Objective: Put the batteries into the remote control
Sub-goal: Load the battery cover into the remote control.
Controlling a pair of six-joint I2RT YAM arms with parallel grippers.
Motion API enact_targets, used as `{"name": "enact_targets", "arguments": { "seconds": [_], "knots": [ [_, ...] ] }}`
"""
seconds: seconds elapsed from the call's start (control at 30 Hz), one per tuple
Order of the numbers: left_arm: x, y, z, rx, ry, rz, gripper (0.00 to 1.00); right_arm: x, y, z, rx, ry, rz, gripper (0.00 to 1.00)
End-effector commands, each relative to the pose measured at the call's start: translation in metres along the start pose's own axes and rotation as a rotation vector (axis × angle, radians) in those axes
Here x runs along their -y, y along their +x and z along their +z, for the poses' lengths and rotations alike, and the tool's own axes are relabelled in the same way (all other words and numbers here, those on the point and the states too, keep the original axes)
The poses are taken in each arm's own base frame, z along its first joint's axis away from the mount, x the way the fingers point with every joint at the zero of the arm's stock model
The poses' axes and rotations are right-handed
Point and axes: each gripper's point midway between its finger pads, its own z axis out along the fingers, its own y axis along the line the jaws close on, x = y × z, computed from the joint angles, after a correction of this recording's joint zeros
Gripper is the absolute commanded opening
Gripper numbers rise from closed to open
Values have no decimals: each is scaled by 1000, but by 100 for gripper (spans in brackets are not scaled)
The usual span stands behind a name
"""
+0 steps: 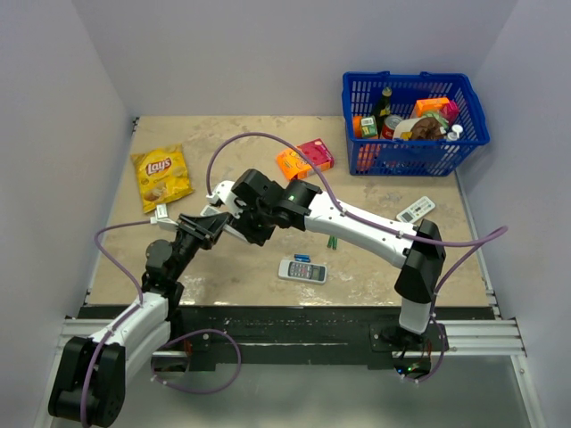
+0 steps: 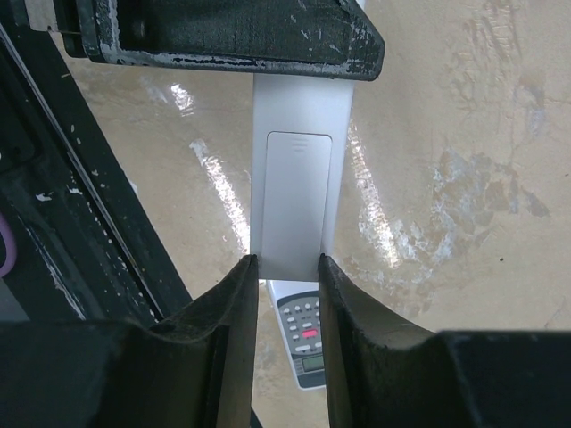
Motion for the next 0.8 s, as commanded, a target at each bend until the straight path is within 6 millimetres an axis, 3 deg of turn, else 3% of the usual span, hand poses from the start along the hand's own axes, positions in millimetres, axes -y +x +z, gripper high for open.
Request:
{"name": "enact_targets", "arguments": {
  "seconds": [0.0, 0.47, 0.77],
  "knots": [
    [24, -7, 2, 25, 81, 42, 0, 1, -14, -20, 49, 5, -17, 18],
    [23, -9, 7, 18, 52, 173, 0, 2, -12, -22, 31, 10, -28, 9],
    [26, -11, 7, 31, 59, 142, 0, 0, -10, -20, 19, -2, -32, 6]
  ]
}}
